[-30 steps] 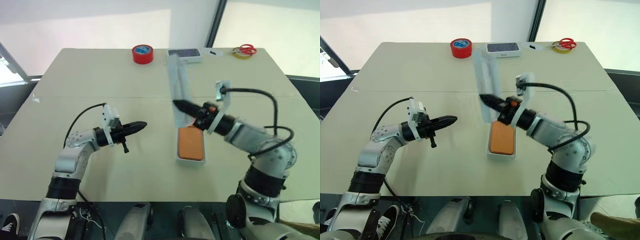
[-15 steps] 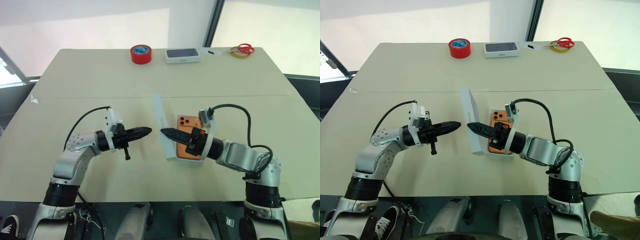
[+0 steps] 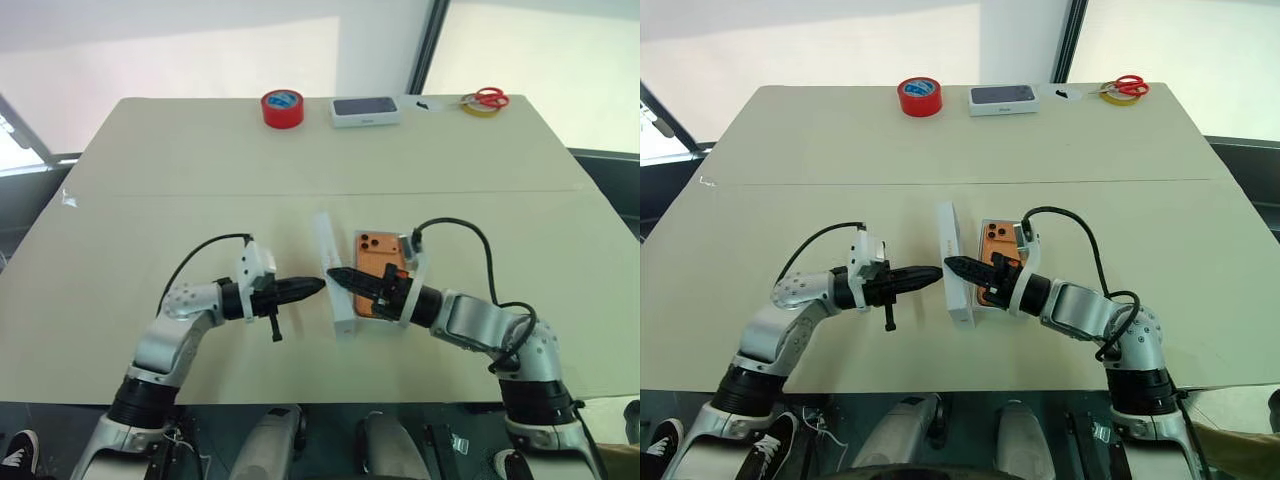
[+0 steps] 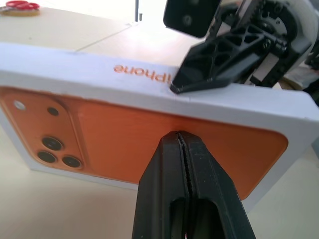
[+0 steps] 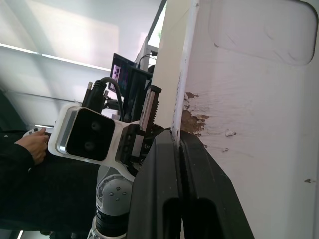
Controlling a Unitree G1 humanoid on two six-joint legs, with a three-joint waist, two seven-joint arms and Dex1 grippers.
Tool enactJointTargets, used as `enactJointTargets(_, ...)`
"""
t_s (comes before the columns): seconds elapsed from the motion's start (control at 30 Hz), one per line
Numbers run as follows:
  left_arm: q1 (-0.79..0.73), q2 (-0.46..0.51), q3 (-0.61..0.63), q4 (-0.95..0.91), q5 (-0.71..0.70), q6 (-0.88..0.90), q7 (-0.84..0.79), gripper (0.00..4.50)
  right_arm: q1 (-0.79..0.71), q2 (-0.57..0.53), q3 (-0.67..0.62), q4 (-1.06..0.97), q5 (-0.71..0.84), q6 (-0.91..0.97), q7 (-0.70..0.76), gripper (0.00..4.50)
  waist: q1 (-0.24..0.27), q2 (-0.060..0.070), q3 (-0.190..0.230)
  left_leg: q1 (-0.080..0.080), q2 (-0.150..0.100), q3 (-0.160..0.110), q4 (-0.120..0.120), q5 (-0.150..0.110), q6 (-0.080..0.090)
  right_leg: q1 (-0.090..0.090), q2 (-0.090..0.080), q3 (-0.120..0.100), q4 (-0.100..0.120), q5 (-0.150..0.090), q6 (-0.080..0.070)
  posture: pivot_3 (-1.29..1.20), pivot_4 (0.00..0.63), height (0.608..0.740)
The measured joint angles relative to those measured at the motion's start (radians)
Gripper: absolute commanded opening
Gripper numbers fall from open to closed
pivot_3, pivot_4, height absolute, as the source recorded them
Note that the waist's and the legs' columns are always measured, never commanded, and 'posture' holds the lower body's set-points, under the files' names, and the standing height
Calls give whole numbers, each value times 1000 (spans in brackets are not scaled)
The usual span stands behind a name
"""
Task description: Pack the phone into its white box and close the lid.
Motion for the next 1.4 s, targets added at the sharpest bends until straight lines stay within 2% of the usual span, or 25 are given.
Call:
enactJointTargets(0.07,-3,-16,-11,22,15,-15,4,0,9,-6,0,0,-12,-11,3,1445,1,0,0,0,0,0,0,0,0,0,0,0,0,0,0,0,150,740)
enactJointTargets(0.23,-38,-72,-50,100,41,-40,7,0,32,-51,-2,2,-52,-22,12,4091,4,0,0,-1,-1,0,1,0,0,0,-1,0,0,0,0,0,150,740)
enactJointTargets(0.27,-50,-85,-56,109,43,-44,7,0,32,-70,-7,2,-67,-22,20,4451,4,0,0,-1,-1,0,1,0,0,0,-1,0,-1,0,0,0,150,740)
enactJointTargets(0.37,-93,-126,-77,150,62,-66,12,0,46,-148,-39,-1,-131,-19,91,4451,5,0,0,-1,-1,0,1,0,1,0,-1,-1,-1,0,0,0,150,740)
enactJointTargets(0.53,-165,-213,-102,253,99,-102,36,0,100,-375,-165,-7,-287,-15,284,4451,19,-1,0,-1,-1,0,3,0,2,3,-1,-1,-3,1,2,0,150,740)
enactJointTargets(0.63,-178,-231,-110,273,107,-110,38,0,115,-402,-191,-7,-371,-21,348,4451,14,-1,0,-1,1,0,3,0,2,7,0,-1,-3,2,3,0,150,740)
enactJointTargets(0.73,-178,-217,-111,276,107,-113,25,0,127,-422,-182,-34,-520,-73,421,4451,12,-1,0,-1,1,0,3,0,3,6,0,-2,-3,2,3,0,150,740)
enactJointTargets(0.8,-173,-176,-108,267,107,-106,12,0,135,-431,-158,-79,-652,-138,471,3580,11,-1,0,-1,1,0,3,0,2,4,0,-2,-3,2,3,0,150,740)
enactJointTargets(0.97,-147,-65,-79,197,97,-58,-26,0,146,-459,-14,-131,-1020,-343,581,952,4,-1,0,-1,0,0,3,0,2,3,0,-2,-3,2,3,0,150,740)
enactJointTargets(1.03,-139,-25,-75,192,97,-41,-29,0,141,-462,23,-121,-1134,-414,615,36,5,-1,0,-1,0,0,3,0,2,3,0,-2,-3,2,3,0,150,740)
enactJointTargets(1.2,-128,-2,-105,205,154,-37,-21,0,122,-450,75,-101,-1307,-519,682,36,8,-1,0,-1,0,0,3,0,2,3,0,-2,-3,2,4,0,150,740)
enactJointTargets(1.4,-166,-76,-168,269,213,-36,9,0,152,-427,94,-104,-1371,-556,776,36,24,-1,0,0,0,0,3,-1,1,3,0,-2,-3,2,4,0,150,740)
